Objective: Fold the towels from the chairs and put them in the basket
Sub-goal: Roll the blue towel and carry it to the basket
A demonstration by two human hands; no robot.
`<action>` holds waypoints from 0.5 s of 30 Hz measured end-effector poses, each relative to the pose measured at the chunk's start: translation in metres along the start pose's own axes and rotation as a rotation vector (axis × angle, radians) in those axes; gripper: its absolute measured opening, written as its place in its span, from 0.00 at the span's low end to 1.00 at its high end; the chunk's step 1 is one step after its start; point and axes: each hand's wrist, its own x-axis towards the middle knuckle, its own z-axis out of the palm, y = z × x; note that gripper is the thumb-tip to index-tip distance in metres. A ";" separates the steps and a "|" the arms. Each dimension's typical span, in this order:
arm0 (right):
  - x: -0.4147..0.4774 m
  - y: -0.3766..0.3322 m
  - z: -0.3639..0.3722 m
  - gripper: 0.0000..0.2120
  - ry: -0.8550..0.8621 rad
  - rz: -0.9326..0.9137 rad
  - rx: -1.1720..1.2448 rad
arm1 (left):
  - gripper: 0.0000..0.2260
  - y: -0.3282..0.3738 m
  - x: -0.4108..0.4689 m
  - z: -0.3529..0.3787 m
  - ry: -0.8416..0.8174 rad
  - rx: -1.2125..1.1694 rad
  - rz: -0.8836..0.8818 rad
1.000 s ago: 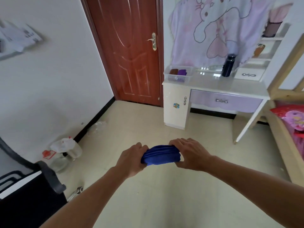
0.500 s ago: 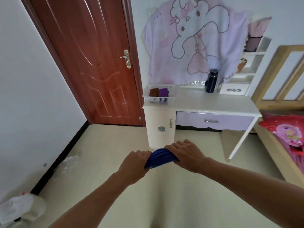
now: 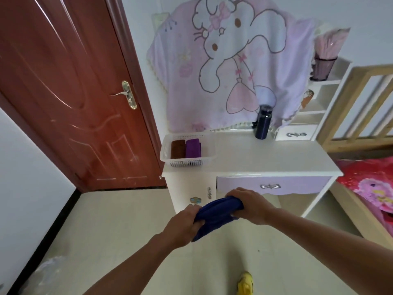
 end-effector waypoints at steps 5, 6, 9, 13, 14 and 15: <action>0.113 0.054 -0.047 0.20 -0.017 0.044 0.180 | 0.08 -0.005 0.114 -0.024 -0.004 -0.127 -0.110; 0.133 0.063 -0.058 0.20 -0.012 0.046 0.210 | 0.08 -0.005 0.135 -0.030 -0.017 -0.159 -0.142; 0.198 0.085 -0.090 0.21 0.010 0.065 0.275 | 0.10 -0.005 0.200 -0.046 -0.030 -0.275 -0.229; 0.282 0.102 -0.123 0.20 0.021 0.111 0.379 | 0.11 -0.004 0.262 -0.064 0.045 -0.523 -0.339; 0.300 0.105 -0.126 0.20 0.009 0.126 0.386 | 0.10 -0.004 0.273 -0.068 0.071 -0.574 -0.357; 0.317 0.108 -0.129 0.21 -0.001 0.146 0.391 | 0.10 -0.006 0.285 -0.071 0.091 -0.623 -0.368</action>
